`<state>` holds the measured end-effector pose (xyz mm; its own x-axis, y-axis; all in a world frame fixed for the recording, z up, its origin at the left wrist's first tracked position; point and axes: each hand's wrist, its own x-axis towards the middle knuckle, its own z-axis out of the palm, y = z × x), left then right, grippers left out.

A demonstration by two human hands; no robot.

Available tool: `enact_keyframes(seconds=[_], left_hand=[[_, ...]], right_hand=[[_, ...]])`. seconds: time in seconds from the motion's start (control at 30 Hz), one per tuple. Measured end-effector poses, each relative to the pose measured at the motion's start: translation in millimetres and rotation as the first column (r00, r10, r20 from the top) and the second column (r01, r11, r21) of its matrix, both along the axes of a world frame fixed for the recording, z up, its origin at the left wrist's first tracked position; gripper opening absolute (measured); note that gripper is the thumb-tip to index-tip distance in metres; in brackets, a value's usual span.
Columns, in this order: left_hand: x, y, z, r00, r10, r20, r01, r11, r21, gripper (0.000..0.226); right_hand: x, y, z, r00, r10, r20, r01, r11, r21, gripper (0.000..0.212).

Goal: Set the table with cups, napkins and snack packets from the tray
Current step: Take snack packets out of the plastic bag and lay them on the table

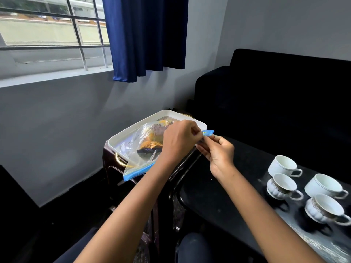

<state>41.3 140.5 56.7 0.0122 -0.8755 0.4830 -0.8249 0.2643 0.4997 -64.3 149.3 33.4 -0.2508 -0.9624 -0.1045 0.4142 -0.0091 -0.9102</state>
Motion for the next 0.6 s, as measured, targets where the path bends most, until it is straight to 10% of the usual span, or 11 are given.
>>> enact_keyframes(seconds=[0.6], left_hand=[[-2.8,4.3,2.3,0.979,0.106,-0.172,-0.116,0.992,-0.052,0.008]], right_hand=[[14.8,1.5,8.0,0.970,-0.136,-0.200,0.138,0.990,-0.006,0.012]])
